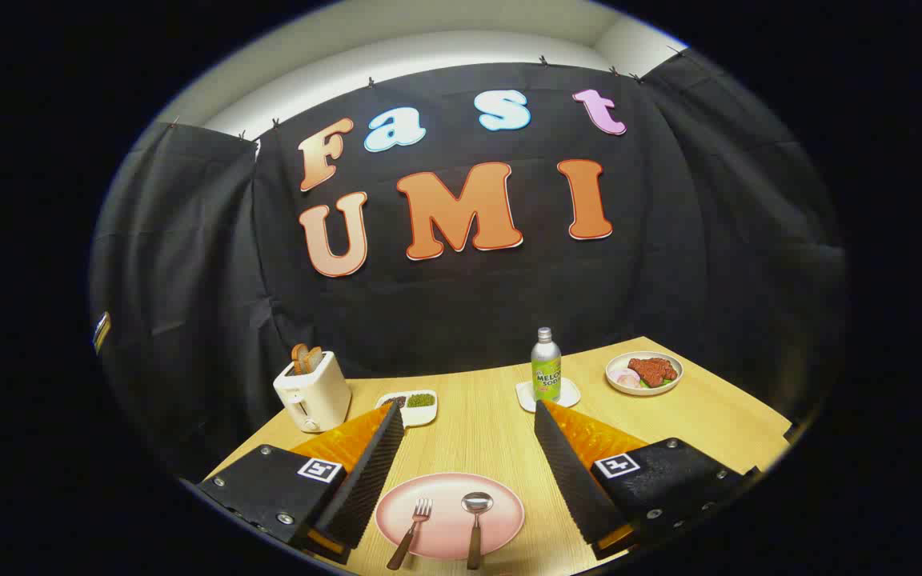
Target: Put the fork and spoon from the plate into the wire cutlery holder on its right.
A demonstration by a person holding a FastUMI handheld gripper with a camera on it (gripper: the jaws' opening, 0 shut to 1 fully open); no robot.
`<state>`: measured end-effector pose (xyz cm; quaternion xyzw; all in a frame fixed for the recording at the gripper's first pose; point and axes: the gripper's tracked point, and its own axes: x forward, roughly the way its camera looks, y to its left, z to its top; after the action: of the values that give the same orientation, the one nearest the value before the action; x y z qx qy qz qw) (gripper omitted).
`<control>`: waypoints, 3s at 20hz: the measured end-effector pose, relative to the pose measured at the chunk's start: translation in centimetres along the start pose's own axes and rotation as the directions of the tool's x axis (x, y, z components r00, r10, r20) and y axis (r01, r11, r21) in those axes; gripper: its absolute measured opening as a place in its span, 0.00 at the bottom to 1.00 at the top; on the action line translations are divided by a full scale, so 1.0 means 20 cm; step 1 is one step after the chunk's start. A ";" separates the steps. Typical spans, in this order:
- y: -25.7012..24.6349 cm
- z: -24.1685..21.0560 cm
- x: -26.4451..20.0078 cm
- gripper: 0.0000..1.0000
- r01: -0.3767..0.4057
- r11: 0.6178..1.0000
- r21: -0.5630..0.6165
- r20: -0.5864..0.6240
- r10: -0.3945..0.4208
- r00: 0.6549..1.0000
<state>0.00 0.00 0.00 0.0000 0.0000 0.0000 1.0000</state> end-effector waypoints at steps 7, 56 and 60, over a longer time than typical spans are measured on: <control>0.01 -0.07 0.00 0.99 0.020 0.997 -0.080 -0.010 -0.021 1.000; 0.00 -1.08 0.07 0.08 -0.036 0.981 -0.190 -0.506 -0.067 0.860; 0.00 -0.98 0.03 0.04 -0.069 0.982 -0.176 -0.510 -0.030 0.860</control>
<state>0.59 0.06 -19.55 -0.0943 0.2647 0.0102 0.9597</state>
